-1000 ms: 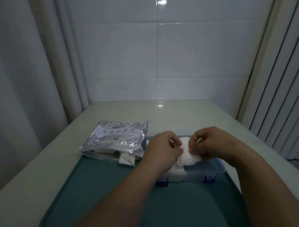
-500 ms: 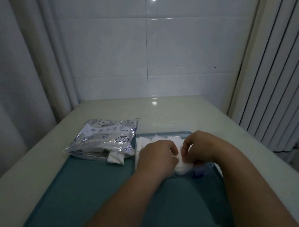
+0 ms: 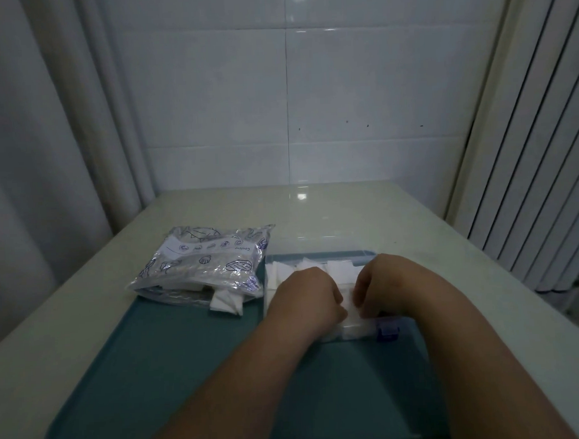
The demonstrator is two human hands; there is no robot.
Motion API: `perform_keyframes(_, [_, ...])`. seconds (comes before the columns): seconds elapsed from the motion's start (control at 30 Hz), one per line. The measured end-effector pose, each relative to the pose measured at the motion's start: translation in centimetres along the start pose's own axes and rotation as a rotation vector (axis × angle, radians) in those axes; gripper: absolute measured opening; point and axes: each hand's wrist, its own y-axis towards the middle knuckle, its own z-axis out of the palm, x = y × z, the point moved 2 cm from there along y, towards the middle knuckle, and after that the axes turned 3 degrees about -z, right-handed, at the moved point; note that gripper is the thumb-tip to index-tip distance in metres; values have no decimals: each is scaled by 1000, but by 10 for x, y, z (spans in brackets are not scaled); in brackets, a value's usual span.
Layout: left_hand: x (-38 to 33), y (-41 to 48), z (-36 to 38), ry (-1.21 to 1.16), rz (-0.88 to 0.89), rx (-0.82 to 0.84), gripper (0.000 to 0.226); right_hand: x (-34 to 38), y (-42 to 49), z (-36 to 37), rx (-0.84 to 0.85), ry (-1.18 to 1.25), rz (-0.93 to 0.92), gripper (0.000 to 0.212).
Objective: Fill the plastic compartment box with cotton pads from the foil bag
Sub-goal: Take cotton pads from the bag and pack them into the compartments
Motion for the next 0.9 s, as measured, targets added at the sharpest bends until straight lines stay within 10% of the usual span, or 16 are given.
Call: perform_keyframes(0.9, [1, 3, -1, 28, 17, 20, 27, -3, -2, -3, -35, 30, 16, 43])
